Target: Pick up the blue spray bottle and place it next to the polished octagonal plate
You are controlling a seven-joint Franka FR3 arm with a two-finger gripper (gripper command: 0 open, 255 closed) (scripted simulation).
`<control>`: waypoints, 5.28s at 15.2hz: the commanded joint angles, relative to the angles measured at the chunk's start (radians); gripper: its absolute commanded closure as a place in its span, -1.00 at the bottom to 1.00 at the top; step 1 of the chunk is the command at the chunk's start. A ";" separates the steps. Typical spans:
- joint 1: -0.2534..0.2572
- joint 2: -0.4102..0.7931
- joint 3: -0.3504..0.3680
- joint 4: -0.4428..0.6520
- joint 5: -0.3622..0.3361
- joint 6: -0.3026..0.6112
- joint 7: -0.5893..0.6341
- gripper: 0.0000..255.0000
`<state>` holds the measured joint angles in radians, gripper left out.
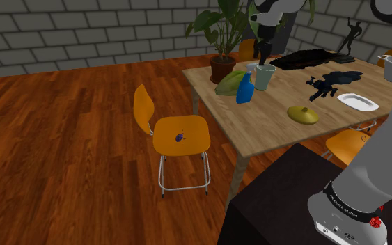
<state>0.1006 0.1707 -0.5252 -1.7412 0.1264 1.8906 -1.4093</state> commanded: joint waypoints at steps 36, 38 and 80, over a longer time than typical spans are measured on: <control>-0.071 0.231 0.032 0.232 0.077 -0.025 -0.195 1.00; -0.072 0.228 0.031 0.254 0.074 -0.050 -0.192 1.00; -0.432 -0.012 -0.265 0.026 -0.001 -0.067 -0.853 1.00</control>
<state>-0.3089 0.1418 -0.7802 -1.7363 0.1123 1.8337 -2.2276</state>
